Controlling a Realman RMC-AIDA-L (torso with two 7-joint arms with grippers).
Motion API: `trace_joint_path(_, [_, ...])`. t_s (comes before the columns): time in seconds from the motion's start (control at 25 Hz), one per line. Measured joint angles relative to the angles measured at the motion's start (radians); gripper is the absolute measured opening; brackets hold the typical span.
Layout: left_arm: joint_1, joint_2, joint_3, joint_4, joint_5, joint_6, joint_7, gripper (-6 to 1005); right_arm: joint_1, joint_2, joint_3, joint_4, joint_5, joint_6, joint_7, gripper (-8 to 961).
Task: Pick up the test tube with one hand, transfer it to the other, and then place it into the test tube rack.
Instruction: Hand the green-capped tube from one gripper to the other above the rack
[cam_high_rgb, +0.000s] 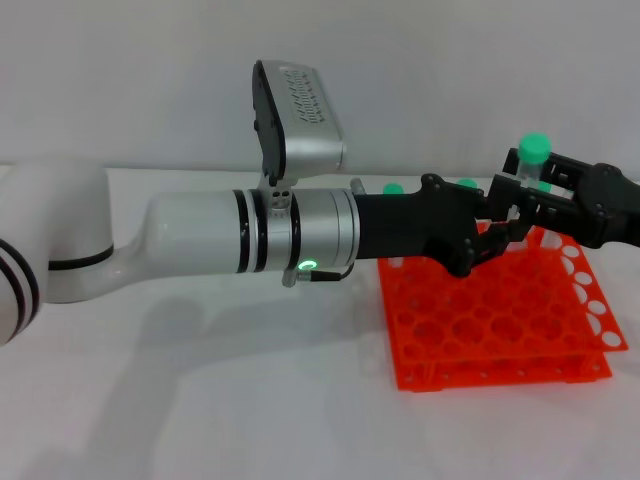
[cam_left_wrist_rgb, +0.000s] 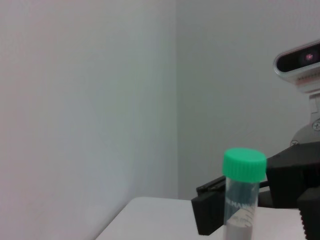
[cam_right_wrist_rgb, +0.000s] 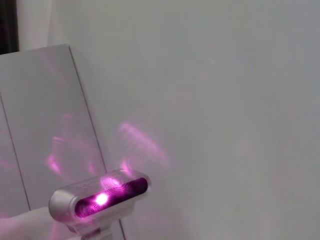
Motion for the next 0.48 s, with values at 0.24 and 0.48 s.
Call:
trace_joint_path(0.24, [0.016, -0.001, 0.021, -0.002, -0.035, 0.0, 0.004, 268, -0.007, 0.012, 0.001, -0.01, 0.003, 0.001, -0.026, 648])
trace_joint_path(0.48, [0.019, 0.002, 0.066, -0.002, -0.079, -0.007, 0.012, 272, -0.004, 0.014, 0.001, -0.011, -0.001, 0.001, -0.026, 499])
